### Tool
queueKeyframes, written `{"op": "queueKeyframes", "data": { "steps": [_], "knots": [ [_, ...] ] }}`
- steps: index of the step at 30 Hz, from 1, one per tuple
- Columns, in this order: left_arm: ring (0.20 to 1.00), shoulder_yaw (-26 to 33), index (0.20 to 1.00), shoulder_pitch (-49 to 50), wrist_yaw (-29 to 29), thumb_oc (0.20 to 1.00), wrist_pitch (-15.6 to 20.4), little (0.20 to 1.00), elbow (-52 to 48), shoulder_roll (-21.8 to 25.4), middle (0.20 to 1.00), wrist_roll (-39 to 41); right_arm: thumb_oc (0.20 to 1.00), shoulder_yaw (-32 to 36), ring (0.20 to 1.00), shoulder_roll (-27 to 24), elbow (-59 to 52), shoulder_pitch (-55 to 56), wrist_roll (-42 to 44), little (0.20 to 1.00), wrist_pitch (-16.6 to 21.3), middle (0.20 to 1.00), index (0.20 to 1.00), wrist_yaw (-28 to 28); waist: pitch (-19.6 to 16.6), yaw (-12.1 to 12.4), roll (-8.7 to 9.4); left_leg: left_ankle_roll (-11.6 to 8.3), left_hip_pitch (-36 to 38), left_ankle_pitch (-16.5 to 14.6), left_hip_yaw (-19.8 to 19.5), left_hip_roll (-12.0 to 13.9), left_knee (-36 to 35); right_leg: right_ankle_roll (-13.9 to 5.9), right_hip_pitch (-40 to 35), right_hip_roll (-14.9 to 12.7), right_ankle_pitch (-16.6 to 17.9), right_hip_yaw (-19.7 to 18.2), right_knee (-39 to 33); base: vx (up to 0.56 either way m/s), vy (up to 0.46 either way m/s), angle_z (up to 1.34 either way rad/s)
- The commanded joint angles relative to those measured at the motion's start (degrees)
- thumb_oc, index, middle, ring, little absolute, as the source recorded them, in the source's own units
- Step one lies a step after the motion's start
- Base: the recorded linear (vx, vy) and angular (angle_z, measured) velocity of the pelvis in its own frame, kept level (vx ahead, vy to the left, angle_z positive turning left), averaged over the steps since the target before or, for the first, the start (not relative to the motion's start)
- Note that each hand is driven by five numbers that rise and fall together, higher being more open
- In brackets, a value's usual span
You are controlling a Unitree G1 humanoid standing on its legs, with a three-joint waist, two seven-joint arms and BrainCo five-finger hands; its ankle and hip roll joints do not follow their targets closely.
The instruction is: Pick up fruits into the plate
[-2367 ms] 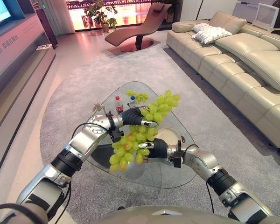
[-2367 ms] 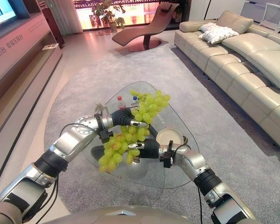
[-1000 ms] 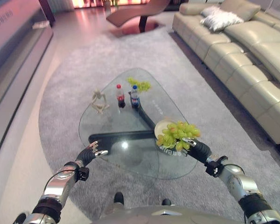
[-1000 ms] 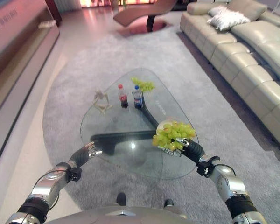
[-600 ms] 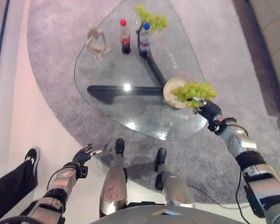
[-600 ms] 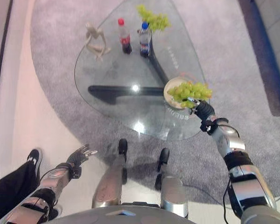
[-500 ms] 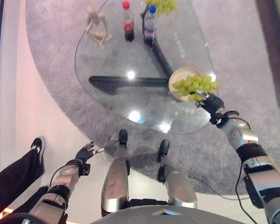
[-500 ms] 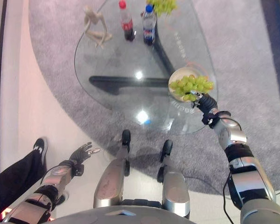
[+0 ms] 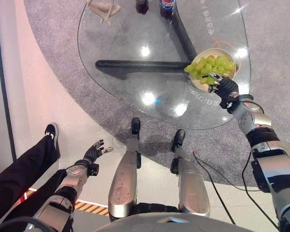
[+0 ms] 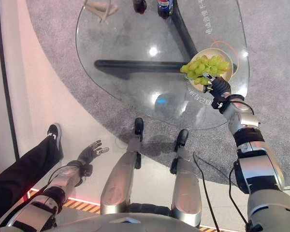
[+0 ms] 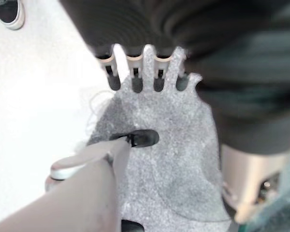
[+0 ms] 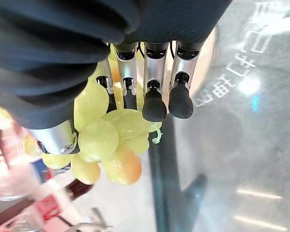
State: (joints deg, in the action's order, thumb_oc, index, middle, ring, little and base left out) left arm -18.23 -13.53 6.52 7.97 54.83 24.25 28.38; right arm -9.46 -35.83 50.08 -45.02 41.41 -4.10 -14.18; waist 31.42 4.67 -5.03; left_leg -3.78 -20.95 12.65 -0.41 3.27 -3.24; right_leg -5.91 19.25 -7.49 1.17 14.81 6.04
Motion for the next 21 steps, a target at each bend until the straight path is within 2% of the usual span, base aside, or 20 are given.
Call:
{"op": "queueKeyframes", "data": {
  "steps": [1, 12, 13, 16, 21],
  "knots": [
    [1.0, -1.8, 1.0, 0.16, -0.23, 1.0, 1.3, 1.0, 0.34, -1.45, 1.0, 2.06, 0.2, -1.21, 0.2, -6.02, -0.26, -3.88, -1.17, 0.2, 0.71, 0.2, 0.2, 1.66, -1.63, -0.17, -0.91, 2.07, -2.53, -8.89, 1.5, -4.75, 7.99, 2.39, 6.2, 1.33, -1.86, 0.4, 7.46, -0.01, 0.016, 0.04],
    [1.0, -3.59, 1.0, 0.46, -0.72, 1.0, 1.22, 1.0, -2.12, -2.08, 1.0, 2.93, 0.209, -2.7, 0.209, -7.72, 5.74, -8.7, -7.17, 0.209, -5.25, 0.209, 0.209, 9.29, -1.63, 0.34, -2.54, 2.04, -5.57, -8.44, 2.08, -4.94, 8.36, 2.45, 10.13, 1.14, -2.05, -0.11, 9.02, -0.01, 0.006, 0.01],
    [1.0, -3.74, 1.0, 0.52, -0.65, 1.0, 1.4, 1.0, -2.27, -2.09, 1.0, 2.95, 0.36, -2.8, 0.36, -7.8, 6.11, -8.93, -7.26, 0.36, -5.5, 0.36, 0.36, 10.05, -1.63, 0.4, -2.65, 2.03, -5.76, -8.38, 2.08, -4.96, 8.45, 2.48, 10.33, 1.15, -2.03, -0.12, 9.15, 0.0, 0.0, 0.0],
    [1.0, -4.18, 1.0, 0.49, -0.78, 1.0, 1.61, 1.0, -2.94, -2.16, 1.0, 3.41, 0.219, -2.57, 0.219, -8.0, 6.85, -9.26, -7.16, 0.219, -5.57, 0.219, 0.219, 12.29, -1.63, 0.4, -2.98, 2.06, -6.15, -8.28, 2.2, -4.93, 8.51, 2.47, 10.89, 1.2, -2.02, -0.19, 9.44, 0.0, 0.0, 0.0],
    [1.0, -4.72, 1.0, 0.39, -1.22, 1.0, 1.53, 1.0, -3.39, -2.3, 1.0, 3.71, 0.2, -2.27, 0.2, -8.37, 7.16, -9.91, -5.55, 0.2, -4.73, 0.2, 0.2, 14.89, -1.63, 0.27, -3.24, 2.02, -6.31, -8.07, 2.42, -4.92, 8.29, 2.44, 11.27, 1.29, -1.86, -0.39, 9.39, 0.0, 0.001, -0.01]
  ]
}}
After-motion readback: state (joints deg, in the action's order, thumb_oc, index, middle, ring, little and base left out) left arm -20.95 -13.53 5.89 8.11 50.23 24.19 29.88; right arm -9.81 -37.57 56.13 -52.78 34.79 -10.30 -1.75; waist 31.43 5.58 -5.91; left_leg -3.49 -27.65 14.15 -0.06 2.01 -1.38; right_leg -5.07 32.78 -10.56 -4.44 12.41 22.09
